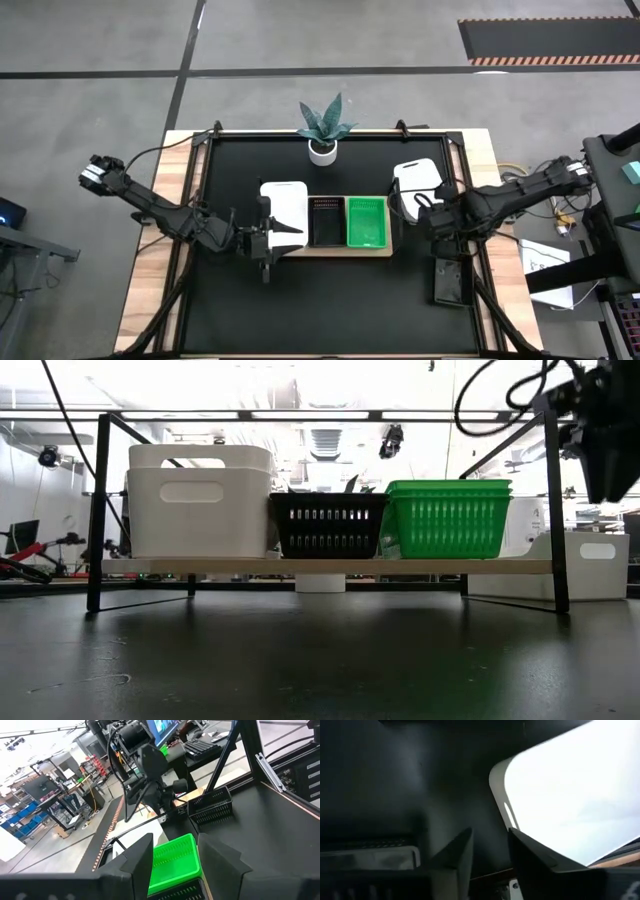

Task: Stack baskets on shelf by color
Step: Stack the white bin on top of the other white bins on the shelf

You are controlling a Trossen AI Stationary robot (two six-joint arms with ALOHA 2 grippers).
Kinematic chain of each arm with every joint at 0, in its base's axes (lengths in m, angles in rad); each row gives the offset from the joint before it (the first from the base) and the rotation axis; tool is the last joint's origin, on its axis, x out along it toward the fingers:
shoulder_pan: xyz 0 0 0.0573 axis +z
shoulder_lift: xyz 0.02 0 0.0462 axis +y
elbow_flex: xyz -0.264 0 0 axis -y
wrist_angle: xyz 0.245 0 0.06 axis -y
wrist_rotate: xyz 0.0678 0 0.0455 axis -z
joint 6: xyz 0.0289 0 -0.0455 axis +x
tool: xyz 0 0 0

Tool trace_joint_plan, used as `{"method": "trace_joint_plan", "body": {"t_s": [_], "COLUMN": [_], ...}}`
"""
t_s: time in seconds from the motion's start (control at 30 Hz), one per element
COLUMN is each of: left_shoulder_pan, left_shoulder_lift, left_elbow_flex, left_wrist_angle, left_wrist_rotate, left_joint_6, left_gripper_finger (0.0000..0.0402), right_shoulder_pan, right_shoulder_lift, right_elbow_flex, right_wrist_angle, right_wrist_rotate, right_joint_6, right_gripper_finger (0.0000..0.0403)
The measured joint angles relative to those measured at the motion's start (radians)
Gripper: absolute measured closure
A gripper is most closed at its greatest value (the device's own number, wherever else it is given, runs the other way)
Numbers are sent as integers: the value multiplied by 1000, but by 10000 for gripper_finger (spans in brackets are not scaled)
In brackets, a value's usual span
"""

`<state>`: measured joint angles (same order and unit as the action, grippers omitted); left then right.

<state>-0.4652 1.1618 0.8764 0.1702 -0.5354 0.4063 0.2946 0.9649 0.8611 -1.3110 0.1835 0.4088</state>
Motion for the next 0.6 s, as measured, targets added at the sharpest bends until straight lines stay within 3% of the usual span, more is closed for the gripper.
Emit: {"method": "trace_joint_plan", "body": {"t_s": [0.3, 0.6], "left_shoulder_pan": [0, 0], "left_shoulder_lift": [0, 1], "left_elbow_flex": [0, 0], "left_wrist_angle": [-1, 0], "left_wrist_rotate": [0, 0], "left_joint_6": [17, 23], "left_gripper_finger": [261, 261], "right_shoulder_pan": [-81, -167], "right_shoulder_lift": [-2, -1], "right_elbow_flex": [-80, -109], "right_wrist_angle": [18, 60], "right_wrist_rotate": [30, 43], "right_joint_6": [-11, -27], "right_gripper_finger": [208, 198]}}
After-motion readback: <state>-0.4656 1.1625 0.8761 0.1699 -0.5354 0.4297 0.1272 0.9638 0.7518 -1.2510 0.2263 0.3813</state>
